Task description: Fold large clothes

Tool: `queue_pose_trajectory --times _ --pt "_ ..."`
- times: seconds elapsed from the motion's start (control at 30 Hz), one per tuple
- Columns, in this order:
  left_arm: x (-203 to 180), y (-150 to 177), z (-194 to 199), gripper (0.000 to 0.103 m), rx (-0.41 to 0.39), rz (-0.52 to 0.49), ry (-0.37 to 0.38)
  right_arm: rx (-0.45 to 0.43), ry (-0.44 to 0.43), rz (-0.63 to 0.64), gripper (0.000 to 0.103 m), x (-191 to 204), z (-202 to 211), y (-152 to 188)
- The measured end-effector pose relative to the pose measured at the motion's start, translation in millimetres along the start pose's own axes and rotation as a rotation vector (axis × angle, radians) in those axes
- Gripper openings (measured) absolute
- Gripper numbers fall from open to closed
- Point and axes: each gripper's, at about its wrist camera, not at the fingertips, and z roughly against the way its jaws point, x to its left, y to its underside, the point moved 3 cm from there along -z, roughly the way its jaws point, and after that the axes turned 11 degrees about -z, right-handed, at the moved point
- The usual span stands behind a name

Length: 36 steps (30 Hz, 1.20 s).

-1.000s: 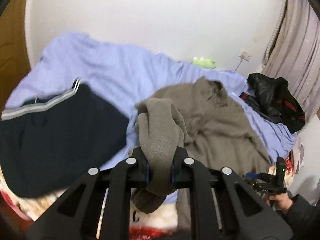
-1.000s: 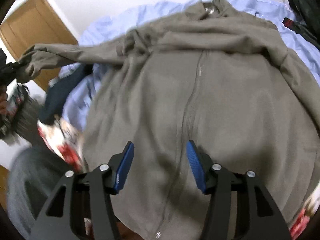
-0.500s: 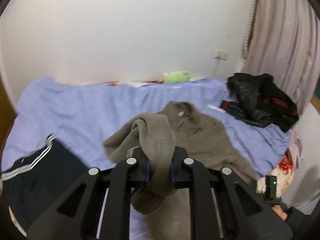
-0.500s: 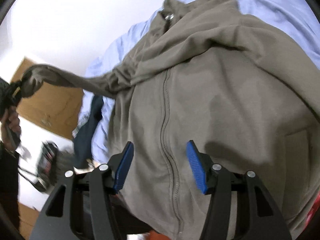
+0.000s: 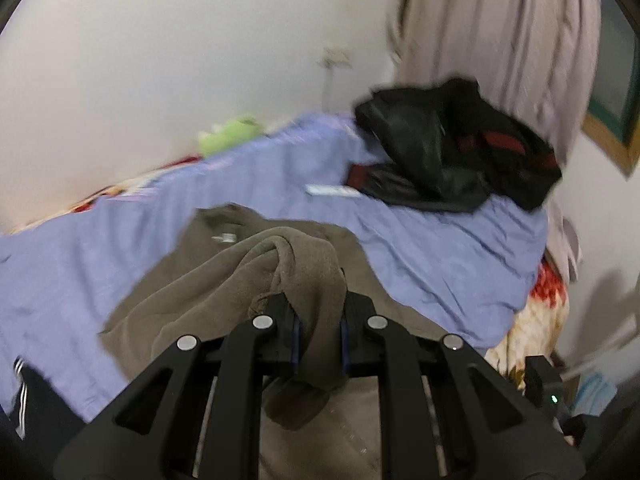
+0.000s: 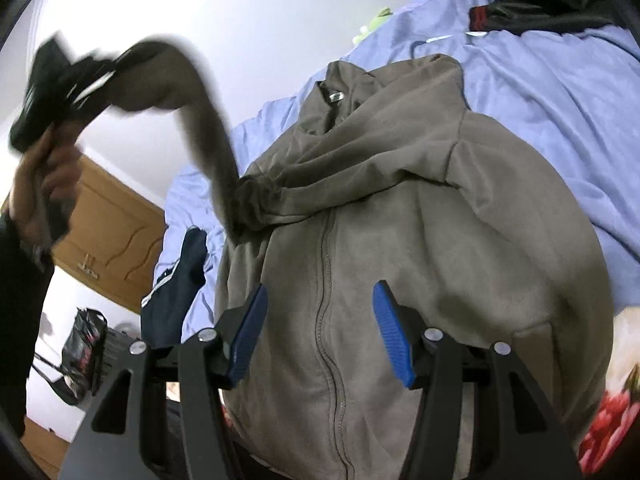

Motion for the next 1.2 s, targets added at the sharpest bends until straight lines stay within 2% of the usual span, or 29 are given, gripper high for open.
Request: queue_pose_trajectory --times 0.13,0.2,0.23,0.3,0.37,0.43,0.57,0.7,0.8,0.9,0.93,1.0,1.07,1.2 --pt "-34.2 -8.1 -81.1 0.014 0.099 -0.075 0.047 0.079 0.104 0.112 0.054 6.8 -26.1 14.8" --pt "-47.0 -5.0 -112.9 0.014 0.159 -0.107 0.076 0.134 0.147 0.195 0.038 11.9 -41.1 27.3" --pt "-52.7 -2.3 -128.7 0.014 0.189 -0.129 0.086 0.162 0.171 0.234 0.035 14.5 -49.7 34.5" --pt "-67.0 6.8 -168.0 0.014 0.263 -0.180 0.104 0.230 0.224 0.310 0.018 18.7 -70.2 50.8" --pt "-78.6 16.2 -197.5 0.014 0.306 -0.228 0.112 0.279 0.288 0.397 0.012 21.2 -89.2 65.9" --pt "-86.6 21.3 -219.5 0.014 0.340 -0.252 0.127 0.288 0.340 0.447 0.012 21.7 -101.0 70.5" --pt "-100.4 29.4 -266.1 0.014 0.398 -0.274 0.145 0.342 0.384 0.401 0.012 5.7 -119.6 70.7" --pt "-102.5 37.5 -301.2 0.014 0.493 -0.280 0.138 0.369 0.424 0.402 0.012 -2.8 -139.4 73.1" --pt "-110.5 36.3 -307.3 0.014 0.542 -0.327 0.108 0.377 0.431 0.399 0.012 -5.1 -147.3 72.9" --pt "-107.7 26.1 -291.7 0.017 0.539 -0.314 0.119 0.378 0.409 0.383 0.012 -7.3 -144.5 72.2" --pt "-104.8 20.8 -278.6 0.020 0.527 -0.308 0.120 0.377 0.398 0.378 0.012 -8.1 -142.6 72.0" --pt "-101.5 13.2 -259.1 0.042 0.504 -0.318 0.121 0.376 0.375 0.358 0.012 -10.5 -138.7 70.2" --pt "-97.1 7.9 -232.3 0.052 0.471 -0.325 0.108 0.376 0.350 0.329 0.012 -17.5 -131.7 65.2" --pt "-87.9 15.7 -174.4 0.060 0.409 -0.298 0.120 0.383 0.247 0.142 0.013 -32.9 -119.8 48.1"
